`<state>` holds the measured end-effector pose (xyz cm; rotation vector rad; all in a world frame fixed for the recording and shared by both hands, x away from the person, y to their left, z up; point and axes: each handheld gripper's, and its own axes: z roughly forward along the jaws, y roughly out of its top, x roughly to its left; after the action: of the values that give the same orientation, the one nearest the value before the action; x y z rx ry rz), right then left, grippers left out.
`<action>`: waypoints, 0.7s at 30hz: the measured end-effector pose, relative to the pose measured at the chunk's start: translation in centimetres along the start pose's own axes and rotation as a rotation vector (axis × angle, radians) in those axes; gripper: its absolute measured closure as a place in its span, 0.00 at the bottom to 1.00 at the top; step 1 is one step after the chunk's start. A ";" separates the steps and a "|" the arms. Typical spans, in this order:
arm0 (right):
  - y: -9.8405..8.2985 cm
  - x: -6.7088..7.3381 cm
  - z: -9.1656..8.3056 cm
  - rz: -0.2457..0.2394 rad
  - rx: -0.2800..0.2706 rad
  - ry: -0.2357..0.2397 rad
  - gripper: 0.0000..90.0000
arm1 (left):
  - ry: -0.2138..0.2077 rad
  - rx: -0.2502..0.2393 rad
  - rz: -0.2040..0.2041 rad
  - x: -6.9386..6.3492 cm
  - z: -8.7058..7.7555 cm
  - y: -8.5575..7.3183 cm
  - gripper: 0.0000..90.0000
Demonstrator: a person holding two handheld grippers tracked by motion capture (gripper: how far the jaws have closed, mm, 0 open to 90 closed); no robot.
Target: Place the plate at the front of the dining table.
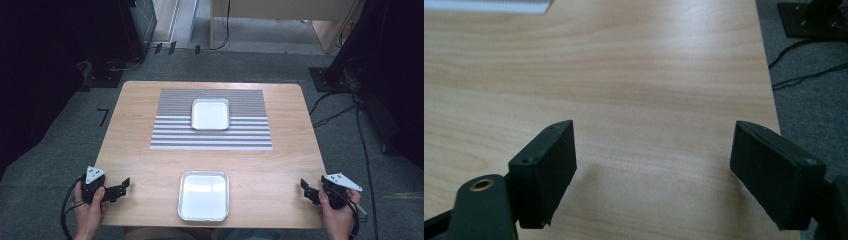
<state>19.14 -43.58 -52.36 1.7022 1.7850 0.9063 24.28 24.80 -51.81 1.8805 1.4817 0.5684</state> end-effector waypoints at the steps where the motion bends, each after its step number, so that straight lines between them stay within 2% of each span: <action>1: 0.0 0.0 0.1 -0.005 0.013 0.002 0.20 | 0.002 0.001 0.005 0.0 0.0 0.0 0.02; 7: -0.1 0.6 0.2 -0.051 0.024 -0.028 0.20 | 0.032 0.019 0.040 -0.5 0.2 0.0 0.02; 9: -0.1 0.7 0.2 -0.054 0.035 -0.026 0.20 | 0.033 0.033 0.065 -0.7 0.3 0.1 0.00; 21: -0.1 0.8 0.2 -0.055 0.036 -0.023 0.19 | 0.027 0.034 0.071 -0.7 0.4 0.1 0.00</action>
<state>19.16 -42.76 -52.50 1.6702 1.8343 0.8325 24.44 24.04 -51.94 1.9648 1.4553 0.6074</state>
